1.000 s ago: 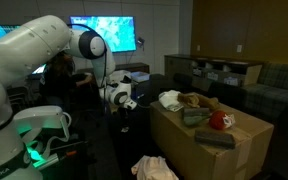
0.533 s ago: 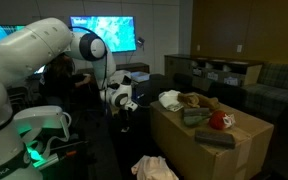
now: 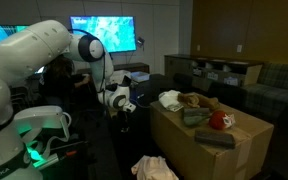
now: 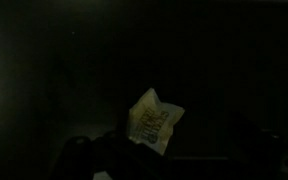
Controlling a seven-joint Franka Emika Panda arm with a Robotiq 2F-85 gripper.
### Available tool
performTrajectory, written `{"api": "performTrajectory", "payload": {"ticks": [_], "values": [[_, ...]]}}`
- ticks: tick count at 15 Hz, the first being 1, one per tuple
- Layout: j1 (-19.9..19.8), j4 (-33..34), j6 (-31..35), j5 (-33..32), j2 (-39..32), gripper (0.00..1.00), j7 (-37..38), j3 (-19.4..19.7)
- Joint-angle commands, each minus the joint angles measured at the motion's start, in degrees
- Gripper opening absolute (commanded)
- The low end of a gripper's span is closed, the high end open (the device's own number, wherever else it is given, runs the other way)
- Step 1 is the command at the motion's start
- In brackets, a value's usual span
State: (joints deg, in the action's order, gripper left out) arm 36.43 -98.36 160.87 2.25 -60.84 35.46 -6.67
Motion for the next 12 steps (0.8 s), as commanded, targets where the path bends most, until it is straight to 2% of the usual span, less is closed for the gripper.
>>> {"api": "performTrajectory", "payload": {"ticks": [1, 7, 8, 9, 10, 12], "values": [[2.3, 1.1, 2.3, 1.3, -1.1, 1.0, -0.9, 2.0], [3.7, 0.9, 3.4, 1.3, -1.9, 0.98, -1.0, 4.0], [3.8, 0.8, 3.3, 1.3, -1.9, 0.89, -1.0, 4.2], [3.8, 0.8, 3.3, 1.3, -1.9, 0.73, -1.0, 4.4], [3.9, 0.8, 3.4, 1.3, -2.0, 0.7, -1.1, 4.6], [4.0, 0.6, 3.3, 1.2, -1.9, 0.55, -1.1, 4.9]]}}
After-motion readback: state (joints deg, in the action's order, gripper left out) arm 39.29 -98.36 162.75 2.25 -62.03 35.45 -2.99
